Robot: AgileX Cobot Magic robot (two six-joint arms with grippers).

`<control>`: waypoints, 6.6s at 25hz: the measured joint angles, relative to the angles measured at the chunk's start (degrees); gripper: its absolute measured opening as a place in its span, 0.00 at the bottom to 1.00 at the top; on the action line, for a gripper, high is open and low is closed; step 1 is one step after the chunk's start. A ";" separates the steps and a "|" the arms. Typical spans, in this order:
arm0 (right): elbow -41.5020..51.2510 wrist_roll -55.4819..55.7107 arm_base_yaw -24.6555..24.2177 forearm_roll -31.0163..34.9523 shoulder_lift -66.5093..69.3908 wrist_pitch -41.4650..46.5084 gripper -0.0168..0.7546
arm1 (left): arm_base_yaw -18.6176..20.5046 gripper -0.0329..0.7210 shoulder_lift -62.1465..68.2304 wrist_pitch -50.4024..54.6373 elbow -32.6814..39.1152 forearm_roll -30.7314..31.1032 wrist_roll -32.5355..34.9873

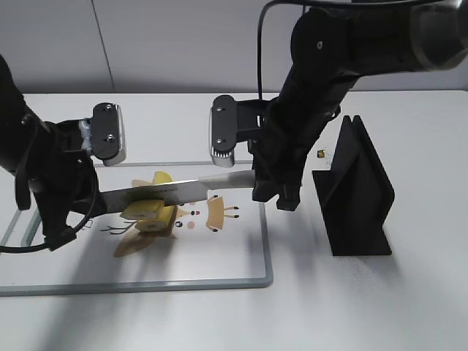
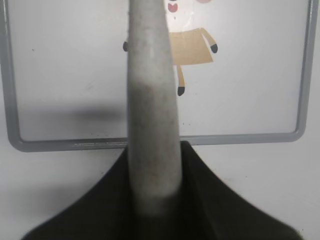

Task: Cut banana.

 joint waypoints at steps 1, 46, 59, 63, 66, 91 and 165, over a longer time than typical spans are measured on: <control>0.00 0.07 0.00 0.07 -0.41 0.29 0.24 | 0.00 0.04 -0.63 0.23 0.05 0.07 0.00; -0.32 56.23 -0.06 0.08 -23.85 18.78 0.23 | 25.20 0.82 -66.98 22.20 16.59 6.78 -51.34; 2.96 69.31 -6.95 -3.85 -30.78 20.68 0.23 | 25.20 0.82 -92.64 20.29 24.60 12.70 -55.84; 6.35 69.75 -12.05 -3.23 -33.51 20.01 0.23 | 25.20 0.82 -95.57 21.77 24.84 11.79 -55.96; 8.38 70.90 -14.74 -3.23 -34.93 19.09 0.23 | 25.20 0.82 -95.78 25.63 25.32 11.68 -56.09; 23.21 77.79 -16.27 -2.81 -35.45 7.58 0.23 | 25.25 0.82 -96.10 26.88 25.92 11.73 -56.54; 47.77 55.25 -16.27 -3.26 -103.84 15.68 0.79 | 25.25 0.78 -96.10 26.92 25.96 11.73 -56.58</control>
